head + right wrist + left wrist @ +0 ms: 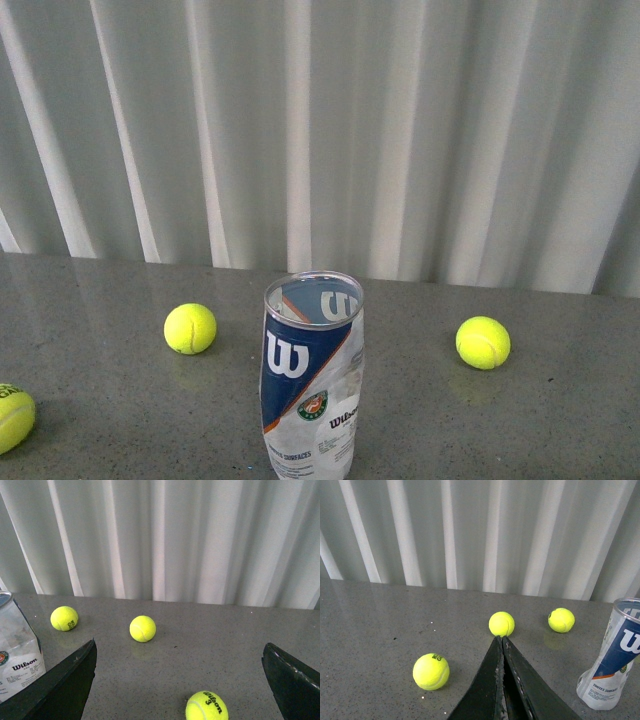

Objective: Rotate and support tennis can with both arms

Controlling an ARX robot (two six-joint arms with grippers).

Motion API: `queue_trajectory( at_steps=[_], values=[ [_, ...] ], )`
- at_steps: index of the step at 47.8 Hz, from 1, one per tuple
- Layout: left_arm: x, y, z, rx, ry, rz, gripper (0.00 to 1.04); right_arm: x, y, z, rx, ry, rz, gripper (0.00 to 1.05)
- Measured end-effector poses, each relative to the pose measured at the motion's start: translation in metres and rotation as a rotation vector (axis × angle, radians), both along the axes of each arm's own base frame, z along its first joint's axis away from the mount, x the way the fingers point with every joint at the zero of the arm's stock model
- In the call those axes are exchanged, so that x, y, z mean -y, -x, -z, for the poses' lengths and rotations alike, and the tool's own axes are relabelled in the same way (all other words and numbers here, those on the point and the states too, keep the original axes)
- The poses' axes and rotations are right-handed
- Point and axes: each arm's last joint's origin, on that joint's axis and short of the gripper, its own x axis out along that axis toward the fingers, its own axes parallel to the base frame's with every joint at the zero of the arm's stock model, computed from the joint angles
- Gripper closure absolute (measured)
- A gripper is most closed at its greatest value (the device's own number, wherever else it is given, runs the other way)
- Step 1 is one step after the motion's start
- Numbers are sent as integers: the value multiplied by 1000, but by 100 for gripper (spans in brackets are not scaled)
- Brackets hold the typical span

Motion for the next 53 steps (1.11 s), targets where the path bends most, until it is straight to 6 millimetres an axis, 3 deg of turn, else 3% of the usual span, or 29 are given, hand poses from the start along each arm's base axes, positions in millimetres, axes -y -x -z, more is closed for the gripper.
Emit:
queue_trajectory(
  at_steps=[37,46,53],
  values=[
    [0,18,3,-6,1,0,100,0,0,0,0,0,0,7],
    [0,18,3,-6,0,0,72,0,0,0,0,0,0,7],
    [0,18,4,-6,0,0,42,0,0,0,0,0,0,7]
  ],
)
